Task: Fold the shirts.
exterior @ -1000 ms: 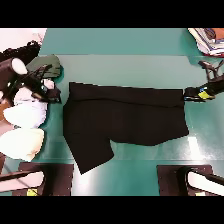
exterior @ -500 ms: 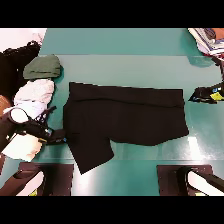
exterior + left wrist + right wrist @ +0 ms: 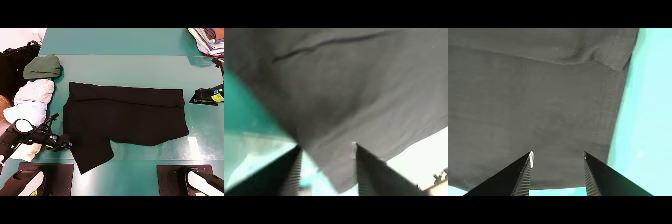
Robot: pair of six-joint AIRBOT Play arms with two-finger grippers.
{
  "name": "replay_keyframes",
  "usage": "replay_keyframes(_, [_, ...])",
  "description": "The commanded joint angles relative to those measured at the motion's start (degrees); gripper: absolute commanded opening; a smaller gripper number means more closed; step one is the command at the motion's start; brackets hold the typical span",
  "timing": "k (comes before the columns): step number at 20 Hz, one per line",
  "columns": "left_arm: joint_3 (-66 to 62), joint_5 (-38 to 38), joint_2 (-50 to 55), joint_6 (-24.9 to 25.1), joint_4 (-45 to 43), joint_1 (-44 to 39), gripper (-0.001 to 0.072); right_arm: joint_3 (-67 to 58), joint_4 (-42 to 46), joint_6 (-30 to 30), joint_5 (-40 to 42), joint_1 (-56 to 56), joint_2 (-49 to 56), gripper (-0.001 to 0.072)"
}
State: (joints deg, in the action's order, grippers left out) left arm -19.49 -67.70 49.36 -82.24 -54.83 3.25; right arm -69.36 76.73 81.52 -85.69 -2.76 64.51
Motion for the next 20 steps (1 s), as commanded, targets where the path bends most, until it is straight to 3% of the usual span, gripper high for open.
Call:
replay_keyframes(1, [0.68, 3.8, -0.09, 3.89, 5.84, 0.07, 0.003, 2.62, -0.48, 0.0, 0.22, 0.02, -1.25, 0.0378])
replay_keyframes(9, [0.68, 2.21, -0.09, 5.35, 7.32, 0.07, 0.0023, 30.69, -0.9, 0.07, -1.7, -11.37, -11.43, 0.0389])
replay_keyframes(12, [0.59, 2.29, -0.09, 5.35, 7.3, 0.07, 0.0023, 37.75, -6.84, 0.07, 1.95, -14.05, -12.24, 0.0389])
replay_keyframes(17, [-2.36, 2.27, -0.09, 5.35, 7.23, 0.07, 0.0023, 41.03, -12.31, -0.07, 10.21, -12.83, -4.66, 0.0385])
replay_keyframes(20, [-3.54, 2.08, -0.09, 5.33, 6.4, 0.07, 0.0023, 38.49, -13.11, -0.59, 12.55, -9.51, -0.87, 0.0288])
